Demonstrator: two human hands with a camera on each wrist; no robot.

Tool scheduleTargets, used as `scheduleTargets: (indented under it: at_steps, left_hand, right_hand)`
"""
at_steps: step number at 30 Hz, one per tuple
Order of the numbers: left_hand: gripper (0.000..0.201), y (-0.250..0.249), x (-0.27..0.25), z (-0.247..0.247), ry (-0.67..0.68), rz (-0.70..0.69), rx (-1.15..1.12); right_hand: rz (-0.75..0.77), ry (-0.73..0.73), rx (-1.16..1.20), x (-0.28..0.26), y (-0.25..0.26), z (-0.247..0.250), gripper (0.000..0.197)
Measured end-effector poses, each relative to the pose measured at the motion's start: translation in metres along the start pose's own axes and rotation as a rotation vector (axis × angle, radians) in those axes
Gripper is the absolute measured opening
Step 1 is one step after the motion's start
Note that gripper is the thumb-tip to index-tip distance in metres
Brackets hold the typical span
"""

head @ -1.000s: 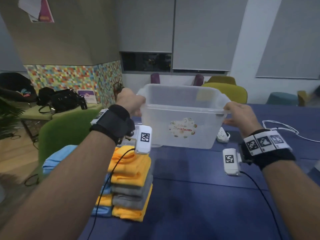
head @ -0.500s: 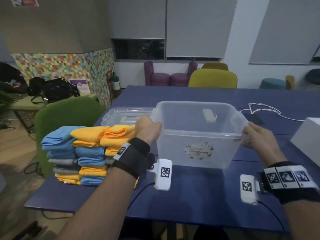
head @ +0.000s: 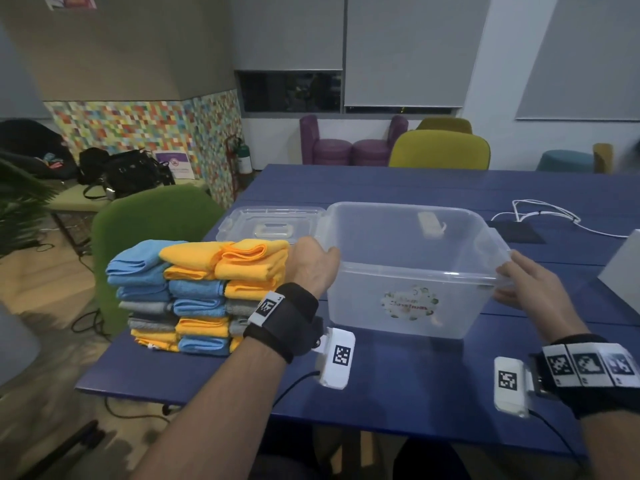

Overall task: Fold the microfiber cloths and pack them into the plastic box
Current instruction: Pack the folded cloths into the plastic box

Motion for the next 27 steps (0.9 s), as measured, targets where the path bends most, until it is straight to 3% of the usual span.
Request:
scheduleTargets:
  at_steps: [1, 4, 6, 10, 13, 16, 22, 27]
  left_hand:
    - [0.034, -0.003, -0.001, 0.01, -0.039, -0.041, 0.071]
    - [0.045, -0.012, -0.003, 0.053, -0.25, -0.281, 0.198]
    - [0.049, -0.003, 0.002, 0.077, -0.284, -0.412, 0.291]
    - [0.082, 0.05, 0.021, 0.094, 0.053, -0.358, 0.427]
    - [0.106, 0.071, 0.018, 0.083, 0.287, -0.395, 0.579]
    - [0.124, 0.086, 0.009, 0.062, 0.426, -0.423, 0.765]
    - [0.113, 0.093, 0.001, 0.044, 0.416, -0.529, 0.938]
    - [0.082, 0.094, -0.001, 0.048, 0.347, -0.611, 0.951]
  right_hand:
    - [-0.015, -0.004, 0.017, -0.002, -0.001, 0.001, 0.013]
    - [0.055, -0.132, -0.271, -0.009, 0.004, 0.008, 0.061]
    - [0.234, -0.261, -0.454, -0.019, 0.02, 0.006, 0.064]
    - [0.565, -0.286, -0.544, -0.049, 0.054, -0.033, 0.054]
    - [0.724, -0.183, -0.598, -0.069, 0.07, -0.078, 0.046]
    - [0.842, -0.051, -0.612, -0.096, 0.084, -0.129, 0.032]
    - [0.879, 0.184, -0.644, -0.129, 0.092, -0.206, 0.034]
    - [0.792, 0.259, -0.698, -0.129, 0.088, -0.225, 0.03]
Point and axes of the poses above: each hand's wrist, its own x-axis towards the middle knuckle, its own z-axis out of the back of the hand, y = z × x, the point moved 6 cm from there along x, towards the middle knuckle, and after that the axes turned 12 degrees about -z, right-handed, at the moved point
